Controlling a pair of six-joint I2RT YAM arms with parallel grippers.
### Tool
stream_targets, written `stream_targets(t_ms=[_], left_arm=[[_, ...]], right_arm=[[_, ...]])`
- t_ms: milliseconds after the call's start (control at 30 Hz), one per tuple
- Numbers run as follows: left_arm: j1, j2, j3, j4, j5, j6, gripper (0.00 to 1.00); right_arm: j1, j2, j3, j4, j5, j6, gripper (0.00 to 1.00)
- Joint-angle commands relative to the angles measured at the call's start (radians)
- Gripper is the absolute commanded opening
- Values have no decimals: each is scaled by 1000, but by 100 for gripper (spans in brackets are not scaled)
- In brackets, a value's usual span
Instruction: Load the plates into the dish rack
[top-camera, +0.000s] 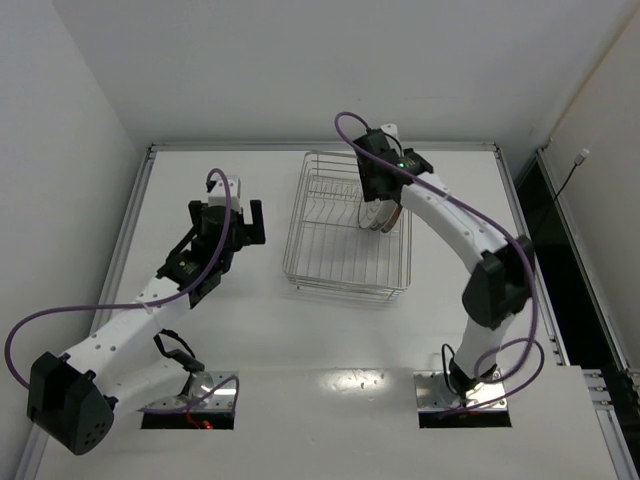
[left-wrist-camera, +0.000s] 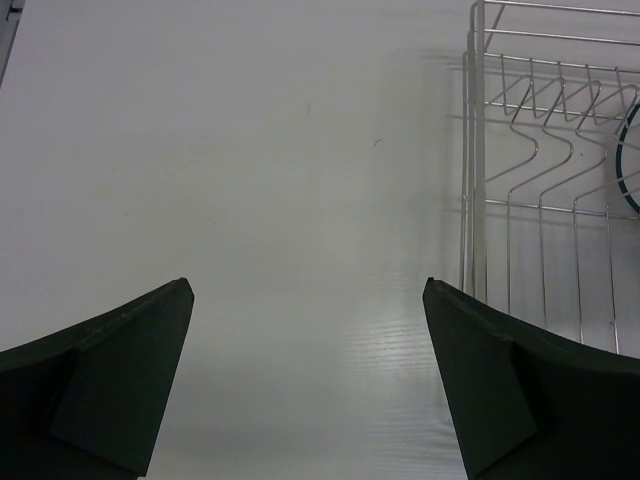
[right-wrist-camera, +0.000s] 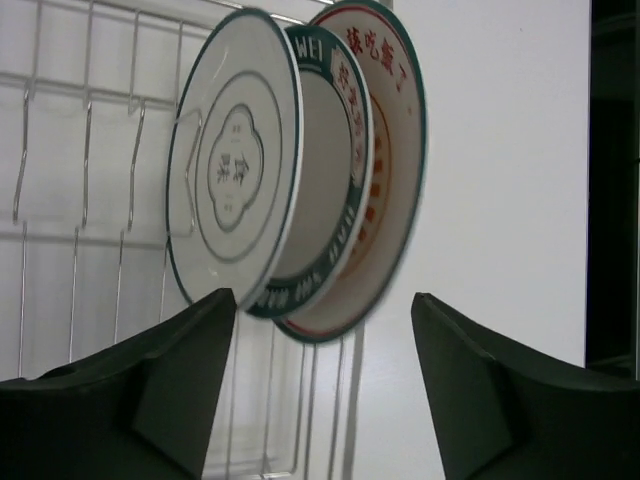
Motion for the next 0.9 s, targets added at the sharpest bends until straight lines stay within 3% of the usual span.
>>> stream_targets(t_ms=[0, 133, 167, 300, 433, 600, 733, 833, 867], left_arm=[[8, 9, 18, 17, -6, 6, 100], [8, 21, 18, 17, 5, 6, 100], [8, 32, 18, 17, 5, 6, 100], [8, 41, 18, 17, 25, -4, 100], [8, 41, 18, 17, 25, -4, 100], [8, 50, 27, 17, 48, -4, 100], [8, 50, 27, 17, 48, -4, 100], [8, 50, 27, 17, 48, -4, 100], [8, 50, 27, 17, 48, -4, 100]], right_arm=[[8, -253, -115, 79, -62, -98, 69], [-26, -470, -362, 138, -187, -74, 87], [-43, -501, -399, 138, -249, -50, 87], [-118, -654, -690, 205, -539, 47, 74], [-170, -677, -871, 305, -689, 105, 71], [-231, -608, -985, 423, -782, 132, 69], [-254, -498, -985, 445, -846, 110, 57], [-254, -423, -930, 410, -846, 57, 41], [-254, -406, -904, 397, -828, 41, 22]])
